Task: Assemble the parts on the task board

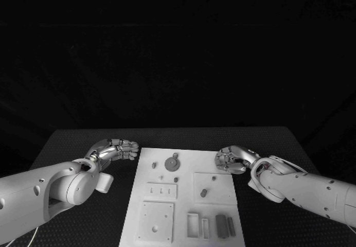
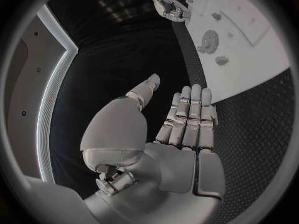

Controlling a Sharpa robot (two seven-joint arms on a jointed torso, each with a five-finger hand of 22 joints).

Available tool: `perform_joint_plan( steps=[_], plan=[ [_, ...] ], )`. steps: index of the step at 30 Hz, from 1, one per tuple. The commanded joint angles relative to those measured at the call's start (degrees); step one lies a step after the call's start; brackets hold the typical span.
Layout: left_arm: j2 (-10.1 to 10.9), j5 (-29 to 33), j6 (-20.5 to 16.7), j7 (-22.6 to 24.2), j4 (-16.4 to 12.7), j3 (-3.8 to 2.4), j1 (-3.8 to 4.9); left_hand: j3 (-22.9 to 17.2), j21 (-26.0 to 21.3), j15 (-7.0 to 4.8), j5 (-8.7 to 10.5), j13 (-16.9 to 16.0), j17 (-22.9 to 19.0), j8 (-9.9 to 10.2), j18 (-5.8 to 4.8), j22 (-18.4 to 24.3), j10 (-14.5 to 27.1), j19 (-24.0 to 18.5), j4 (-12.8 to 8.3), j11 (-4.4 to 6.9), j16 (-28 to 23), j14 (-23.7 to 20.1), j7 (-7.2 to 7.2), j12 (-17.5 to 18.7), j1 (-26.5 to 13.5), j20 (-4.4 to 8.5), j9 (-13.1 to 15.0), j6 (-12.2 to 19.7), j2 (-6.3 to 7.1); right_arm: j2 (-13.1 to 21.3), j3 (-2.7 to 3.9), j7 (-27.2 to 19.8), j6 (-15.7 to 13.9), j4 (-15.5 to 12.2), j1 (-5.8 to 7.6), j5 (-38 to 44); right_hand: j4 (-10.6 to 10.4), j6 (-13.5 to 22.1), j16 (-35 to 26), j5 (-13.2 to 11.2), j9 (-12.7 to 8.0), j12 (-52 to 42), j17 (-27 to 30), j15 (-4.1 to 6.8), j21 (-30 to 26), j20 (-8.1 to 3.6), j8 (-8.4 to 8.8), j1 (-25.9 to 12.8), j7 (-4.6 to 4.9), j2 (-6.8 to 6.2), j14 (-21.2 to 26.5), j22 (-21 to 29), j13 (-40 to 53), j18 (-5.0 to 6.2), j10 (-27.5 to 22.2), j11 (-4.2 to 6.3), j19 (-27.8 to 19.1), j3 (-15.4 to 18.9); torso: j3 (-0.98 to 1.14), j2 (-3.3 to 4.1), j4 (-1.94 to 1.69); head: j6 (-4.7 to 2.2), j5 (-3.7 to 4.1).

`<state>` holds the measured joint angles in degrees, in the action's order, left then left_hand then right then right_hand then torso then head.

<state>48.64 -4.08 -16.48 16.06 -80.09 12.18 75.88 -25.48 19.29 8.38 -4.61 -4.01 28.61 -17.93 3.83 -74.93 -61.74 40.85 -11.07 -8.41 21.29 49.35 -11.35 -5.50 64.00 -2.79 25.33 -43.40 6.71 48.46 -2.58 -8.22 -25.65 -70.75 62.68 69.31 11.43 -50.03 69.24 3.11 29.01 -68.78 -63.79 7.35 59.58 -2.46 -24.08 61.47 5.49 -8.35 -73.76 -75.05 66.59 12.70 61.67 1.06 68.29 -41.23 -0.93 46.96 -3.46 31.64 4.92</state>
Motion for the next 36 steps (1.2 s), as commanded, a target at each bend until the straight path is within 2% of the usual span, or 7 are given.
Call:
perform_joint_plan(
  steps=[1,11,18,24,26,28,36],
  plan=[
    [-0.1,-0.1,-0.1,0.3,-0.1,-0.04,0.05,-0.1,-0.1,0.2,0.38,0.0,0.1,0.4,0.42,-1.1,-0.1,0.2,-0.3,-0.45,-0.2,0.3,-0.44,0.2,-0.6,-0.01,0.0,0.2,-0.08,0.2,0.02,1.0,-2.8,-0.9,-0.04,-0.9,0.6,-11.3,-0.2,-0.3,0.2,-0.7,-0.1,0.79,0.4,-0.26,-0.33,-0.1,-1.67,0.62,0.3,-0.6,0.6,2.3,-0.2,1.23,0.2,-0.1,-0.05,-0.03,-0.03,0.0,0.02],
    [0.1,-0.1,-0.2,0.3,-0.3,-0.04,0.05,-0.2,0.0,0.21,0.37,0.0,0.1,0.4,0.42,-1.1,-0.1,0.2,-0.4,-0.43,-0.2,0.3,-0.44,0.3,-0.7,-0.01,0.0,0.2,-0.07,0.9,0.04,5.0,-5.6,-4.7,-0.01,-1.0,1.3,-11.6,-0.2,-0.3,0.6,-2.6,-0.1,0.98,0.4,-0.37,-0.83,-0.7,-1.84,1.15,0.2,-0.6,2.6,2.3,2.2,1.41,0.4,-0.6,-0.18,-0.04,-0.05,0.0,-0.14],
    [0.2,-0.2,-0.3,0.2,-0.5,-0.05,0.06,-0.2,0.0,0.21,0.38,0.0,0.1,0.4,0.42,-1.1,-0.1,0.2,-0.4,-0.42,-0.2,0.3,-0.43,0.3,-0.7,-0.01,0.0,0.2,-0.04,-1.1,0.05,10.3,-5.9,-7.1,0.34,-4.0,2.1,-11.6,-0.3,-0.3,0.9,-3.1,-0.1,1.07,0.4,-0.48,-1.05,-1.6,-1.9,1.75,0.1,-0.5,3.2,2.3,2.7,1.48,0.5,-1.0,-0.3,-0.01,-0.07,0.05,-0.38],
    [0.1,-0.2,-0.3,0.3,-0.5,-0.05,0.07,-0.2,0.0,0.21,0.37,0.0,0.1,0.4,0.42,-1.1,-0.1,0.2,-0.4,-0.41,-0.2,0.3,-0.43,0.3,-0.7,-0.02,0.0,0.2,-0.01,-3.2,0.06,12.2,-5.8,-8.4,1.07,-6.9,2.8,-11.4,-0.3,-0.3,1.0,-2.9,-0.2,1.07,0.3,-0.55,-1.09,-2.1,-1.89,2.14,0.1,-0.4,3.1,2.3,2.5,1.48,0.6,-1.3,-0.26,-0.02,-0.21,0.26,-0.75],
    [0.1,-0.2,-0.3,0.3,-0.6,-0.05,0.07,-0.2,0.0,0.21,0.37,0.0,0.1,0.4,0.42,-1.1,-0.2,0.2,-0.4,-0.4,-0.2,0.3,-0.43,0.3,-0.7,-0.02,0.0,0.2,-0.01,-4.0,0.06,12.6,-5.6,-8.8,1.26,-7.9,3.0,-11.4,-0.3,-0.3,1.1,-2.8,-0.2,1.07,0.3,-0.58,-1.11,-2.3,-1.88,2.29,0.1,-0.4,3.0,2.3,2.4,1.47,0.6,-1.3,-0.33,-0.02,-0.32,0.3,-0.83],
    [0.1,-0.2,-0.3,0.3,-0.6,-0.05,0.07,-0.2,0.0,0.22,0.37,0.0,0.1,0.3,0.42,-1.1,-0.2,0.2,-0.4,-0.39,-0.2,0.3,-0.42,0.3,-0.7,-0.02,0.0,0.2,-0.01,-4.6,0.06,13.1,-5.7,-9.4,1.39,-8.4,3.3,-11.4,-0.3,-0.3,1.1,-2.8,-0.2,1.07,0.3,-0.6,-1.12,-2.5,-1.87,2.41,0.1,-0.4,3.1,2.3,2.4,1.47,0.6,-1.4,-0.26,0.0,-0.18,0.29,-1.07],
    [-0.1,-0.2,-0.5,0.2,-0.5,-0.05,0.08,-0.3,0.0,0.22,0.37,0.0,0.1,0.3,0.42,-1.1,-0.2,0.2,-0.5,-0.35,-0.2,0.3,-0.38,0.3,-0.7,-0.02,0.0,0.1,-0.02,-5.6,0.06,15.4,-7.1,-12.4,1.48,-9.0,3.7,-11.3,-0.3,-0.3,1.2,-2.7,-0.2,1.06,0.3,-0.64,-1.12,-2.8,-1.86,2.68,0.0,-0.3,3.0,2.3,2.4,1.46,0.7,-1.5,-0.24,0.0,-0.07,0.59,-1.77]
  ],
)
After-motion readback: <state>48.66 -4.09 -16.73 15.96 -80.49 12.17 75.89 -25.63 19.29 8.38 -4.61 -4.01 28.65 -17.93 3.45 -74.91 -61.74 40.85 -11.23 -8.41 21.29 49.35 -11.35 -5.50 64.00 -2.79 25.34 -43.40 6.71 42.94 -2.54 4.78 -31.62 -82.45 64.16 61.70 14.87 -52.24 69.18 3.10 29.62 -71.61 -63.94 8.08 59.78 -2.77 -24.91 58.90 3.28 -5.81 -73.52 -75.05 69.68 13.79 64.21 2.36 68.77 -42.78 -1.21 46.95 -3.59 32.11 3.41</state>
